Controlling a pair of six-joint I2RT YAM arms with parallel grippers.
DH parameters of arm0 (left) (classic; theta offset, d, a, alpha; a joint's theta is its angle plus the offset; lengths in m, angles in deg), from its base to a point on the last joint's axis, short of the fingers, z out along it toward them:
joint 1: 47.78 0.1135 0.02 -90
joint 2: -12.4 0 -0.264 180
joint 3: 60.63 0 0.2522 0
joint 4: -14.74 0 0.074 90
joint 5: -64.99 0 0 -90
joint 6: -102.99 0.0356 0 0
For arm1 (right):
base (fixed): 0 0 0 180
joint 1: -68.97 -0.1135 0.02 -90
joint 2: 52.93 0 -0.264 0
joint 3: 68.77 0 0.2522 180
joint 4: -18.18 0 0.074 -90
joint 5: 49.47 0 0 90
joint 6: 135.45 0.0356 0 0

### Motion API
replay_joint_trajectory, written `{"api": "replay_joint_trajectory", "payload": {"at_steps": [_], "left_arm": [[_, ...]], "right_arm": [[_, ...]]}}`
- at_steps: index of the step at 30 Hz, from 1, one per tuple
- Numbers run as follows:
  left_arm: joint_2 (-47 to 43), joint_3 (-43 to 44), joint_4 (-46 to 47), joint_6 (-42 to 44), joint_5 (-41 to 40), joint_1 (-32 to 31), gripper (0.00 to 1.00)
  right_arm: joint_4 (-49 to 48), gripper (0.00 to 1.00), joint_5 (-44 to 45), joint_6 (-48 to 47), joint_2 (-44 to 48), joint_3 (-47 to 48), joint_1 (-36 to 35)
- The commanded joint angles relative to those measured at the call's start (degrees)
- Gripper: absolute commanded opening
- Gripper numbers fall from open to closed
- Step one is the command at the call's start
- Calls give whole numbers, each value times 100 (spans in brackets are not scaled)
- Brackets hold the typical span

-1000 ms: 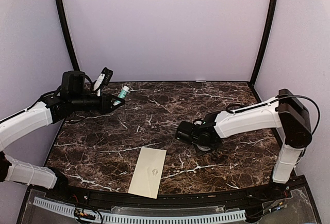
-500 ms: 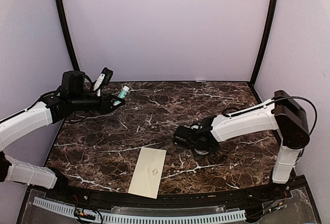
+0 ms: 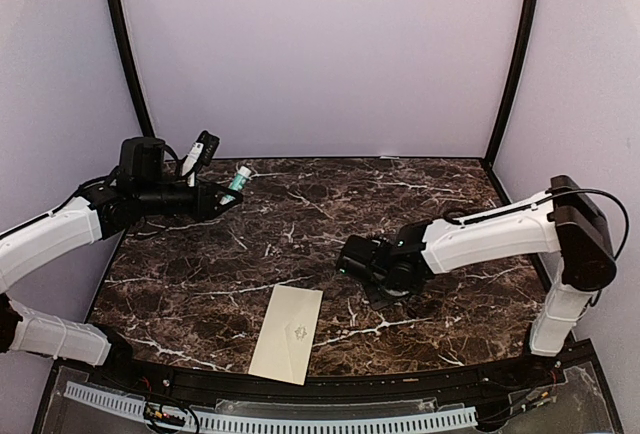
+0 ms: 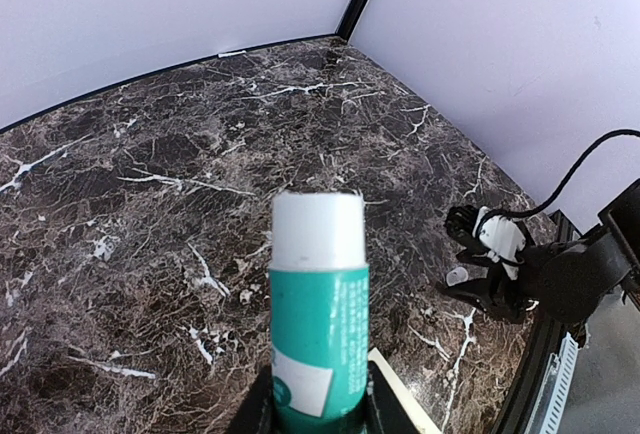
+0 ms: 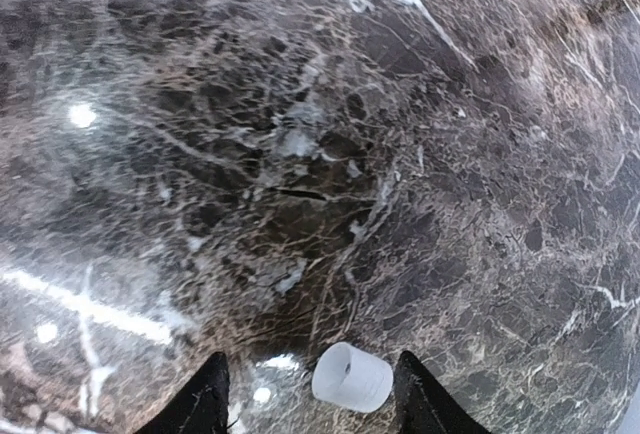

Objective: Place the letter into the envelope and seal it
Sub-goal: Adjust the solid glue cap at the center of the board.

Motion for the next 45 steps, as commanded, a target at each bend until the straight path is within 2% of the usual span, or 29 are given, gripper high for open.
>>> {"api": "replay_joint_trajectory", "payload": {"at_steps": [1, 4, 15, 21, 31, 45], "left_arm": [[-98, -56, 40, 44, 64, 14, 0], [-75, -63, 44, 45, 82, 12, 0], [-31, -65, 40, 65, 70, 10, 0], [-15, -64, 31, 67, 75, 10, 0], [-36, -56, 31, 73, 100, 10, 0], [-80, -56, 33, 72, 121, 10, 0]], "right_arm": [[-520, 58, -513, -98, 802, -290, -47], [-1063, 66, -1013, -253, 1262, -822, 60], [-2665, 63, -2565, -385, 2377, -2505, 1040], [-2864, 56, -2571, -44, 2402, -2745, 1215], [-2427, 39, -2057, 246, 2037, -2439, 1213], [-2515, 37, -2035, 200, 1724, -2303, 1213]]}}
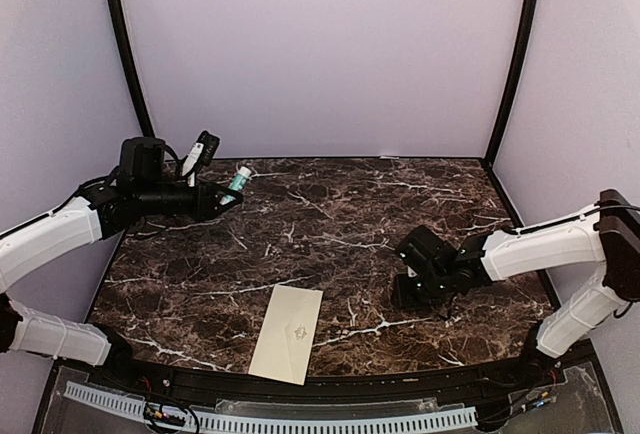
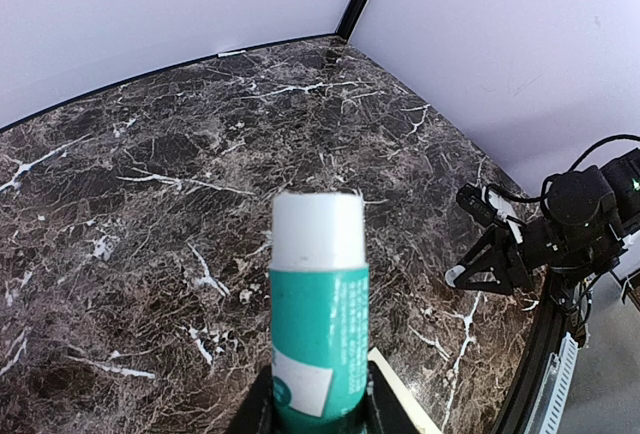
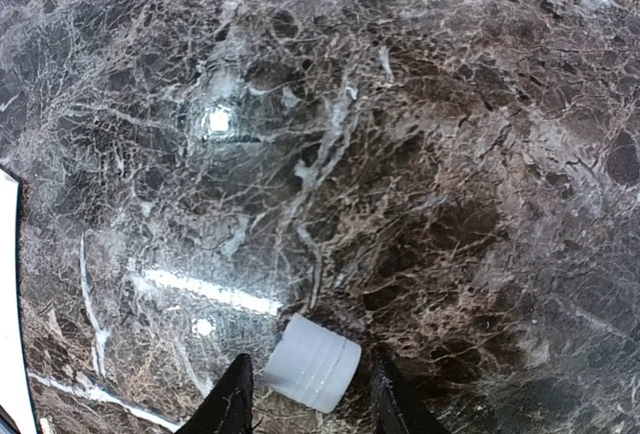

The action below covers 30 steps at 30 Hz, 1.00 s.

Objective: Place the letter into the envelope and seal it
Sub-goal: Adjust the solid glue cap at the center of the board.

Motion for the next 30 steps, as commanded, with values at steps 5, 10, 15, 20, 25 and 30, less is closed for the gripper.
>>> {"api": "replay_joint_trajectory", "payload": {"at_steps": [5, 10, 15, 20, 25, 30], "left_arm": [[-94, -64, 41, 73, 113, 10, 0], [-78, -64, 49, 63, 137, 10, 0], [-80, -63, 46, 65, 156, 10, 0], [-85, -64, 57, 51, 169, 10, 0], [-102, -64, 64, 43, 193, 10, 0], [-104, -73, 74, 38, 202, 10, 0]], "right_arm": [[36, 31, 246, 25, -215, 263, 21], [212, 27, 425, 49, -271, 337, 26], [343, 21, 548, -10, -264, 403, 22], [640, 14, 741, -250, -335, 635, -8], [1255, 14, 1218, -526, -569, 1110, -131], [1914, 14, 1773, -669, -1092, 1620, -304]]}}
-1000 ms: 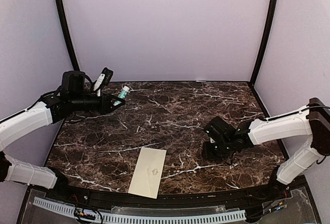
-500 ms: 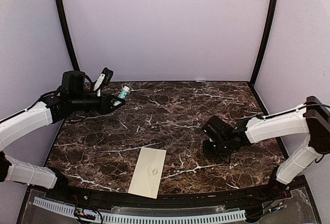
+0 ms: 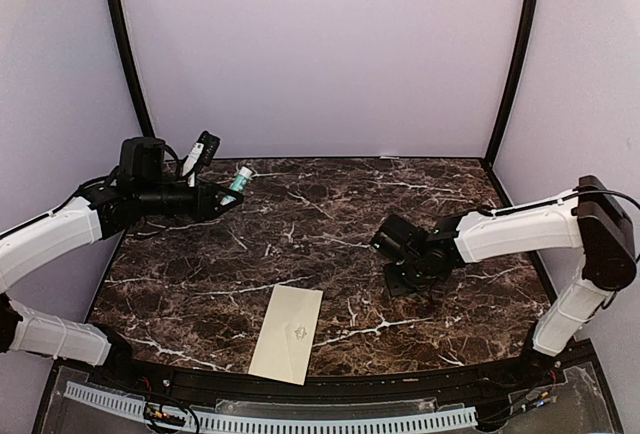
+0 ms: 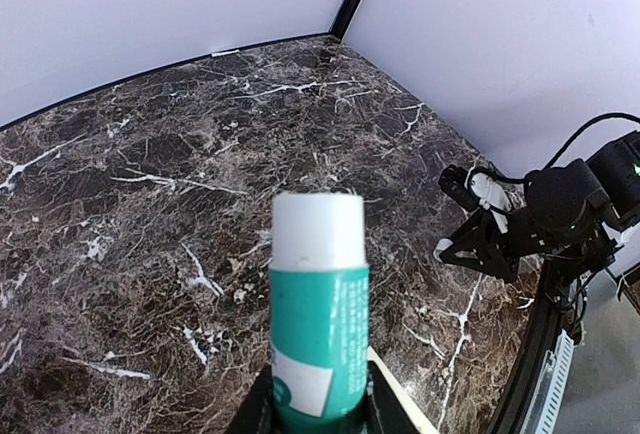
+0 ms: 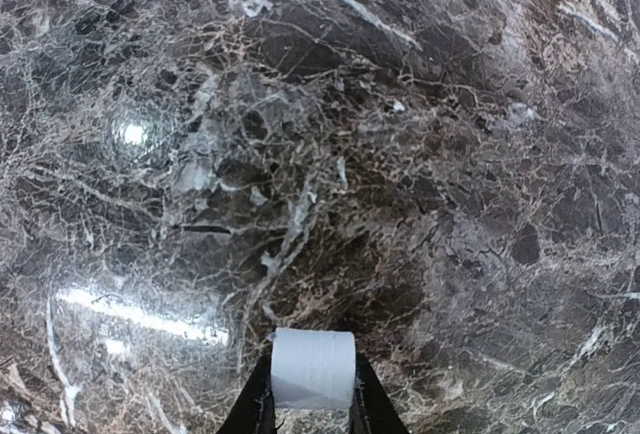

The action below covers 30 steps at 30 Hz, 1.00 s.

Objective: Place the letter into the envelope and seal it
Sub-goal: Adjust the solid glue cap at the center of the board.

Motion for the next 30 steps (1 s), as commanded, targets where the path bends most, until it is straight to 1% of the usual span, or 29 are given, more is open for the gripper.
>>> {"api": "replay_joint_trajectory", "payload": {"at_steps": [1, 6, 12, 17, 21, 23, 25, 30], "left_arm": [[-103, -73, 77, 34, 121, 10, 0], [-102, -73, 81, 30, 133, 10, 0], [-102, -73, 80, 28, 136, 10, 0], [-96, -82, 79, 19, 142, 10, 0], [-90, -81, 83, 19, 148, 10, 0], [-86, -81, 85, 16, 150, 8, 0], [-85, -82, 84, 20, 150, 9, 0], [-85, -74, 76, 19, 145, 7, 0]], "right_arm": [[782, 14, 734, -202, -446, 435, -179], [1203, 14, 1210, -123, -856, 789, -300], [1500, 17, 1512, -91, -1227, 1095, -491], [1586, 28, 1494, -101, -1455, 1235, -604], [1537, 39, 1365, -123, -1478, 1266, -664], [1508, 43, 1293, -135, -1461, 1290, -696], [1473, 45, 1234, -154, -1431, 1309, -731], [1367, 45, 1051, -162, -1370, 1326, -791]]}}
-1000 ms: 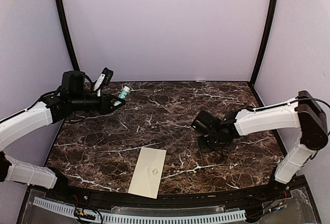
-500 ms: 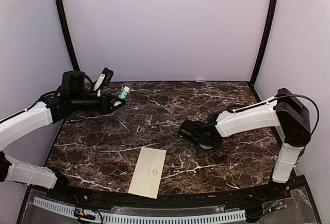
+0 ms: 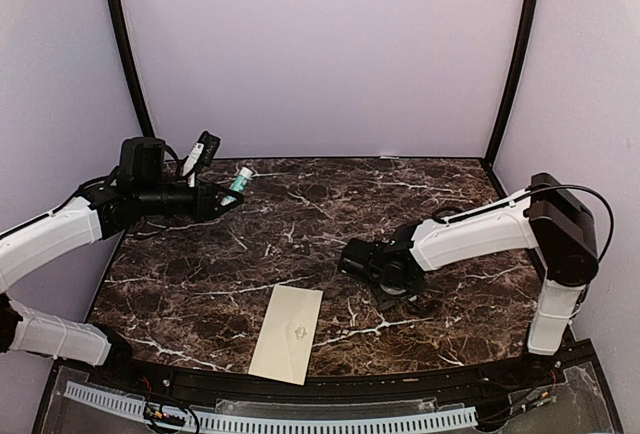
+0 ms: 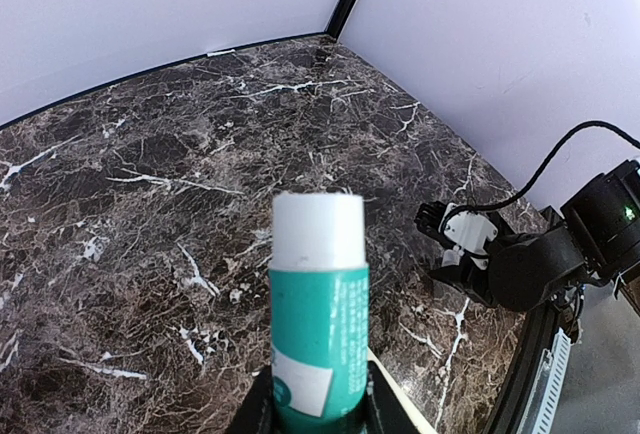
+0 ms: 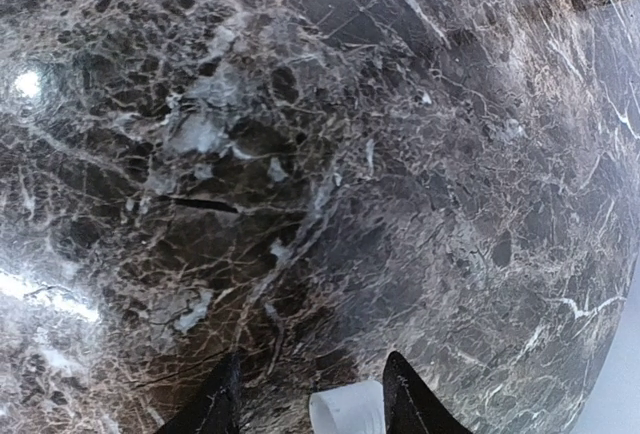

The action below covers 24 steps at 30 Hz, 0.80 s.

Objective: Place the letter into the envelope and seal it
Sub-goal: Adjust the solid glue cap at the center of the board.

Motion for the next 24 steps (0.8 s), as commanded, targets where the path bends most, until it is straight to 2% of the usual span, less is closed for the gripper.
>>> {"api": "replay_joint_trajectory", "payload": {"at_steps": [1, 7, 11, 14, 19, 24], "left_arm": [[-89, -71, 73, 24, 83, 8, 0], [-81, -80, 77, 21, 91, 2, 0], [-77, -80, 84, 10, 101, 1, 0], [-76, -80, 88, 8, 115, 0, 0], [-67, -80, 84, 2, 104, -48, 0], [-68, -80, 74, 23, 71, -98, 0]], "right_arm": [[-32, 46, -162, 65, 61, 117, -83], [-92, 52, -357, 384, 451, -79, -80], [66, 60, -559, 1030, 946, -309, -63], [-36, 62, -931, 1484, 1363, -715, -18], [-307, 61, -1360, 2052, 2105, -1352, 163], [-1272, 58, -2004, 2703, 2944, -2160, 525]]}}
